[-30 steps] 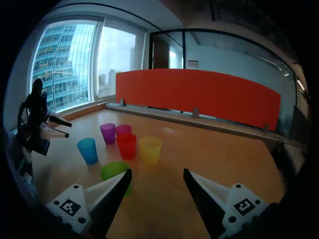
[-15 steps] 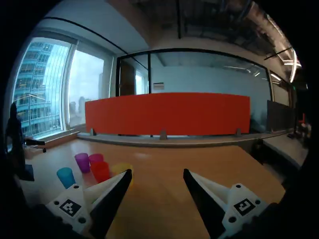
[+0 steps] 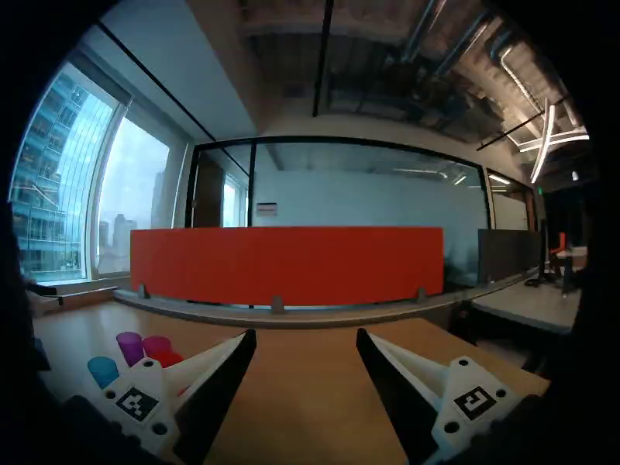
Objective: Pour water
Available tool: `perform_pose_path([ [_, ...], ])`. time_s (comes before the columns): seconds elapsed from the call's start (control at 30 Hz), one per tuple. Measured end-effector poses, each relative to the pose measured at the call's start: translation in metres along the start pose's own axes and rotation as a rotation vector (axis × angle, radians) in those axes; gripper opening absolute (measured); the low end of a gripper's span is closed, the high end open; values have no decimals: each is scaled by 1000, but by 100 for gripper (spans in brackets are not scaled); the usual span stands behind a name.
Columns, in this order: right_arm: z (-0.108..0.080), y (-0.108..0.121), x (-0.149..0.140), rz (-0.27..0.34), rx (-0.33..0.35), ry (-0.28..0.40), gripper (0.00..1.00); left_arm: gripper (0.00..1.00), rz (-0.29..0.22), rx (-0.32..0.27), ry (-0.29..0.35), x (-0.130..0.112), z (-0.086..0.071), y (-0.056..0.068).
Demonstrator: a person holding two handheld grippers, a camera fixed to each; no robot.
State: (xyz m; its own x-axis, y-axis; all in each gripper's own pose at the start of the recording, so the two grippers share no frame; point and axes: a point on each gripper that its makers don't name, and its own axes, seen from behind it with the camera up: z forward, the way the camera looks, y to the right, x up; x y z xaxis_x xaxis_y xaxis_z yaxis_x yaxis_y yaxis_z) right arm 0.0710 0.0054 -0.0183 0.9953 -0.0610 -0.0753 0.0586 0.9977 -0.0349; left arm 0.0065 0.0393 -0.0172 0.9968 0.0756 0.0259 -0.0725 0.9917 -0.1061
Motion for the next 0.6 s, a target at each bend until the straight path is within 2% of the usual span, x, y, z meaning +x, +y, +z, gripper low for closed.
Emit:
perform_pose_path([
  [0.2,-4,4,0,-7,-42,14,100,100,5,42,31,3,0,-7],
  [0.4,-6,0,1,15,-44,23,100,99,24,75,62,6,2,-6],
  [0.6,-8,-3,4,25,-40,25,100,100,20,82,98,6,3,-5],
])
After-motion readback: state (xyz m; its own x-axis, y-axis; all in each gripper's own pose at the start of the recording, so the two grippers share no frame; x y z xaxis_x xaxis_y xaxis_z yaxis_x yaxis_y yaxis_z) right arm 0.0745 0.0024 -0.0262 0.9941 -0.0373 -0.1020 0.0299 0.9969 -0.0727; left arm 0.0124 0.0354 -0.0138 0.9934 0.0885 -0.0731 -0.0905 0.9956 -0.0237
